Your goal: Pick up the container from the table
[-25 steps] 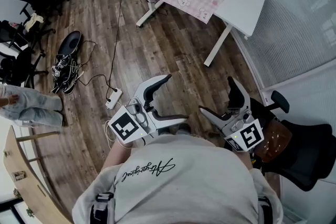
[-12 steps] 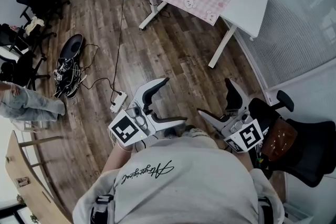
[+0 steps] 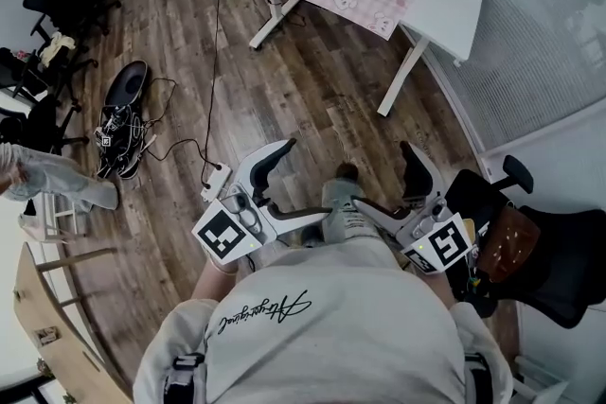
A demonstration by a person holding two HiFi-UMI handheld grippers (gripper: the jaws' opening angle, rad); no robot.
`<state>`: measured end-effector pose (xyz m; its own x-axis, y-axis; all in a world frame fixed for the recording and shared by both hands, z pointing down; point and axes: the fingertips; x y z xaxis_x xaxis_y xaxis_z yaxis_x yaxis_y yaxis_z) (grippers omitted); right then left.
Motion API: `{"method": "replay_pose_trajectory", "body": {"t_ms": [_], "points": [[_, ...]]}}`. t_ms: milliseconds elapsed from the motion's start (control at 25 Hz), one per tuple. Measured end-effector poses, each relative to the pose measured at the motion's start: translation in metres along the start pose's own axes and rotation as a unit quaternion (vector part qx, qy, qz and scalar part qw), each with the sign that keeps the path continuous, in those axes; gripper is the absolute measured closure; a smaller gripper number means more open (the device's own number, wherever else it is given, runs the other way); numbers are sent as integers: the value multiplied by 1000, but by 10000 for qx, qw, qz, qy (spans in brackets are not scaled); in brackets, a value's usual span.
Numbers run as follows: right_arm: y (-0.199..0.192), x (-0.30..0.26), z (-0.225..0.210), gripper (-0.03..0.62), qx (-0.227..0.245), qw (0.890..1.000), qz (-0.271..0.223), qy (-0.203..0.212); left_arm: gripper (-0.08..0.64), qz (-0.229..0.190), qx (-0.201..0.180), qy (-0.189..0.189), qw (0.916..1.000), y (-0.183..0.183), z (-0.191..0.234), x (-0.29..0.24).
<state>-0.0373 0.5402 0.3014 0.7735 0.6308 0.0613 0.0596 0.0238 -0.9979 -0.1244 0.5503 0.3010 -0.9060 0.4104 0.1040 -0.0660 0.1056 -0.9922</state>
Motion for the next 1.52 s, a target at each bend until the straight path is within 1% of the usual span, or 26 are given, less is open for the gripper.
{"method": "replay_pose_trajectory", "body": {"t_ms": [160, 320, 480, 720, 840, 1000, 1240, 1520], "points": [[-5, -8, -11, 100, -13, 10000, 53, 37, 94, 9, -3, 48, 10000, -3, 9, -5], [-7, -19, -31, 101, -47, 9999, 15, 95, 94, 42, 7, 163, 9999, -8, 28, -13], [-4, -31, -57, 100, 25, 9999, -16, 133, 94, -59, -70, 210, 9997, -6, 50, -32], [-3, -49, -105, 101, 101, 9998, -11, 148, 94, -21, -244, 216, 9995, -13, 89, -66], [-3, -61, -127, 101, 137, 9998, 20, 168, 94, -13, -244, 208, 9995, -15, 108, -81], [1, -77, -155, 101, 86, 9997, -11, 227, 94, -79, -202, 290, 9993, -12, 134, -102], [4, -97, -190, 101, -24, 9994, -51, 350, 94, 55, -44, 393, 9992, -21, 166, -122], [8, -113, -242, 101, -92, 9990, -45, 442, 94, -26, -93, 467, 9989, -17, 204, -162]]}}
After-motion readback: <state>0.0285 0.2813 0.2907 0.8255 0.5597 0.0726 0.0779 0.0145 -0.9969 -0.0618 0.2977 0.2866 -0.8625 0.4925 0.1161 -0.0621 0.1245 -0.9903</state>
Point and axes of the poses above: the fingertips, and each gripper's own axes: x backward along the fingers, z to its left, y out of its top, and after that the axes turned 4 degrees about y, right-handed
